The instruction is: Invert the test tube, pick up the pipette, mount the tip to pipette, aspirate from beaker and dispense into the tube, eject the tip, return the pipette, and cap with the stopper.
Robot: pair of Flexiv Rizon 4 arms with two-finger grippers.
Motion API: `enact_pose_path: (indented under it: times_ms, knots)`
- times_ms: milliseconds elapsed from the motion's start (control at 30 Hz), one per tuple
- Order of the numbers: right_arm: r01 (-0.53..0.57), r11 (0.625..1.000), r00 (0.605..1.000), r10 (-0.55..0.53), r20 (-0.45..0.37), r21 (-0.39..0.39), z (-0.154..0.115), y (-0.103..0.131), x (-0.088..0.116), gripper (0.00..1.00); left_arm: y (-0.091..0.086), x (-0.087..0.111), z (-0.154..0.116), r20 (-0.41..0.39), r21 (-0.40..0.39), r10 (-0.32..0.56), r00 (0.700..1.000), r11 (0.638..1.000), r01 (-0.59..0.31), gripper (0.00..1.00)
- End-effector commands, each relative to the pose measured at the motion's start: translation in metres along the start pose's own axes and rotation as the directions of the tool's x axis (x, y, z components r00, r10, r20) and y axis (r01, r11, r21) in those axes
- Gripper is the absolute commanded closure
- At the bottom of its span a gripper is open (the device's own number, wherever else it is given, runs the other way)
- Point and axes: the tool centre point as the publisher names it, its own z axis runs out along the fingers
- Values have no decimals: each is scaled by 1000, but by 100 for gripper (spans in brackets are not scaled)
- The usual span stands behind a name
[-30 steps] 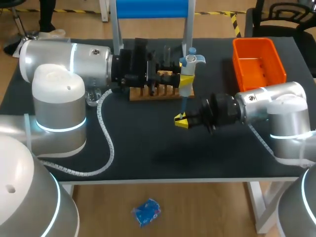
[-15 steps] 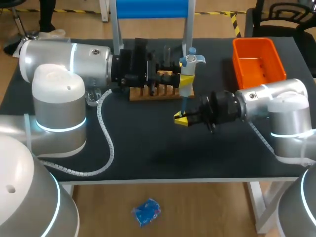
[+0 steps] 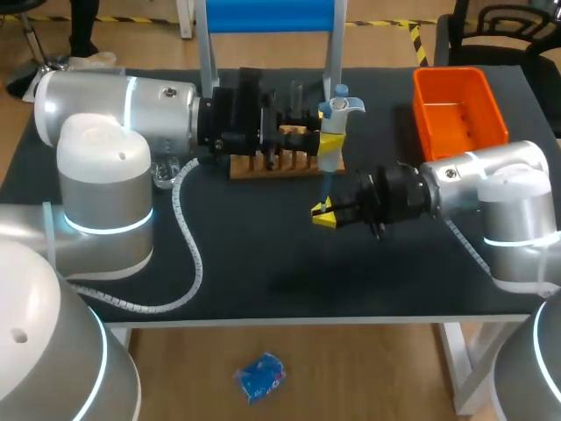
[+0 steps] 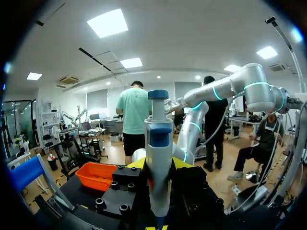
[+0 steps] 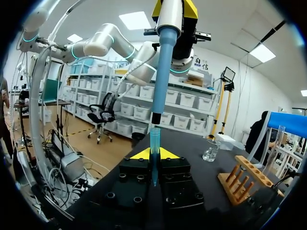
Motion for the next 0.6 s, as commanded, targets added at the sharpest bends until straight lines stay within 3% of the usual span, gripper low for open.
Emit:
enact_pose_path:
  times_ms: [33, 600]
  knots:
    - [11, 1000, 1000, -11, 2, 0, -1, 4, 0, 100, 0, 1, 0, 3, 3, 1, 1000, 1000, -1, 100]
    - [36, 999, 999, -36, -3, 26, 0, 7, 3, 100, 0, 1, 0, 3, 3, 1, 1000, 1000, -1, 100]
